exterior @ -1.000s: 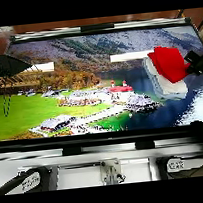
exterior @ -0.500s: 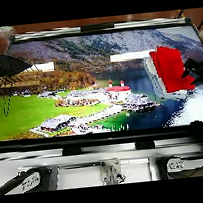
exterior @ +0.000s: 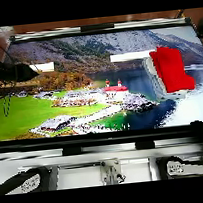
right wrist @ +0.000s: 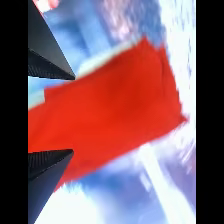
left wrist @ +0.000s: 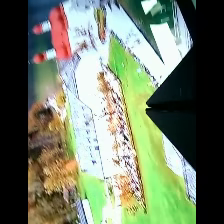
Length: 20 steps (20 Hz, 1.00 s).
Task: Fold the shirts.
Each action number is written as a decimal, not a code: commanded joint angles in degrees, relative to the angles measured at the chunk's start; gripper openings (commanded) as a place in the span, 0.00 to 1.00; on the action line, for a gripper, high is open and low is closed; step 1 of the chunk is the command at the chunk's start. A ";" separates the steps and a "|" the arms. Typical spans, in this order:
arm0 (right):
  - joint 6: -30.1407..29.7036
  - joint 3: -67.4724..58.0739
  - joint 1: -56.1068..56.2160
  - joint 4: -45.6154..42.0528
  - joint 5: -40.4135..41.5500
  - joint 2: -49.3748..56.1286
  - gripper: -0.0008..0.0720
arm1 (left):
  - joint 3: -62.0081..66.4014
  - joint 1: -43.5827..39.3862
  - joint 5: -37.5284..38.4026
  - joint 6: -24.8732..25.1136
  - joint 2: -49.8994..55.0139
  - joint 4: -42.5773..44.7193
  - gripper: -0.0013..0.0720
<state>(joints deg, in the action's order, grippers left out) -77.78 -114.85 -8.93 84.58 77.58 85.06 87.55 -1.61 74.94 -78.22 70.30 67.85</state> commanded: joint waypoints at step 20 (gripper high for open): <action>0.09 5.77 14.73 12.83 15.39 7.87 0.75 | 0.04 -13.77 8.26 -8.66 11.67 25.11 0.86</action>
<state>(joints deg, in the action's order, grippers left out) -77.69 -109.12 5.76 97.19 92.92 92.88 87.57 -15.40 83.40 -86.85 81.91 92.84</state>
